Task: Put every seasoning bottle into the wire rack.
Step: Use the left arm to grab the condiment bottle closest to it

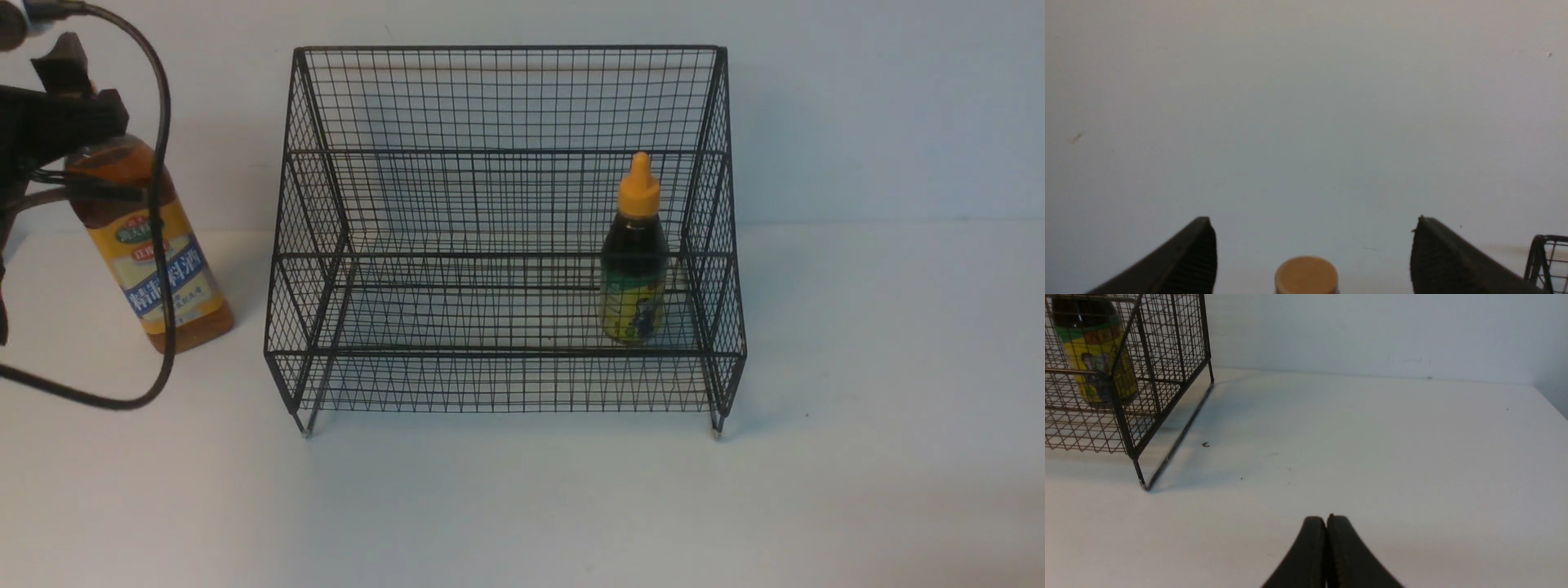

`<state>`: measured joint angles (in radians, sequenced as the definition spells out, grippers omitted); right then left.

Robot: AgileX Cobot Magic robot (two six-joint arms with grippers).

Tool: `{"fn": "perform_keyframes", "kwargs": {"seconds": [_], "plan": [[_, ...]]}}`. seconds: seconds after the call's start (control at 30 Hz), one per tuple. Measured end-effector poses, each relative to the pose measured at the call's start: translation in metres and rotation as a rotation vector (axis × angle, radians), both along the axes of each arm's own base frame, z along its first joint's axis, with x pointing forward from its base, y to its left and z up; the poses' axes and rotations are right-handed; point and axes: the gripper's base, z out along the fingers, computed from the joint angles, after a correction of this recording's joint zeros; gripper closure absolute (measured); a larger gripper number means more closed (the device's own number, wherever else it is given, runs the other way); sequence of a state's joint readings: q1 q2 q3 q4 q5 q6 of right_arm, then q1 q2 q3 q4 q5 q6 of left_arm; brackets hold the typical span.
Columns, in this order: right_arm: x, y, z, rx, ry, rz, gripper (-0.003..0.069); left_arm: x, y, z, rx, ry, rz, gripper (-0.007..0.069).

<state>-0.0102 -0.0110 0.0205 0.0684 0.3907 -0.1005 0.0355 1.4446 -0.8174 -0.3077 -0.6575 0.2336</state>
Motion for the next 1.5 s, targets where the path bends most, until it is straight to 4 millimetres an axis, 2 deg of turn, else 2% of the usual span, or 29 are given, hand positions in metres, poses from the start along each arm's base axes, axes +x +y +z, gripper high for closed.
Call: {"fn": "perform_keyframes", "kwargs": {"seconds": [0.1,0.27,0.57,0.7,0.87,1.0,1.17,1.4,1.5], "plan": [[0.0,0.0,0.0,-0.001,0.0,0.0,0.0673,0.017,0.004,-0.002,-0.027,0.013,0.034,0.0039],[0.0,0.0,0.0,-0.003,0.0,0.001,0.0673,0.031,0.008,-0.007,-0.051,0.049,0.08,0.0039],[0.0,0.0,0.0,-0.003,0.0,0.001,0.0673,0.067,0.011,-0.031,-0.046,0.107,0.102,0.0039],[0.0,0.0,0.0,-0.003,0.0,0.001,0.0673,0.075,0.012,-0.039,-0.047,0.124,0.105,0.0039],[0.0,0.0,0.0,-0.003,0.0,0.001,0.0673,0.079,0.025,-0.054,-0.049,0.16,0.137,0.0041],[0.0,0.0,0.0,-0.003,0.0,0.001,0.0673,0.078,0.032,-0.053,-0.047,0.158,0.152,0.011],[0.0,0.0,0.0,-0.003,0.0,0.001,0.0673,0.081,0.029,-0.053,0.002,0.179,0.103,0.0325],[0.0,0.0,0.0,-0.003,0.0,0.001,0.0673,0.081,0.021,-0.051,0.078,0.207,0.023,0.0321],[0.0,0.0,0.0,-0.003,0.0,0.001,0.0673,0.075,0.019,-0.042,0.077,0.244,-0.005,0.0321]]}}
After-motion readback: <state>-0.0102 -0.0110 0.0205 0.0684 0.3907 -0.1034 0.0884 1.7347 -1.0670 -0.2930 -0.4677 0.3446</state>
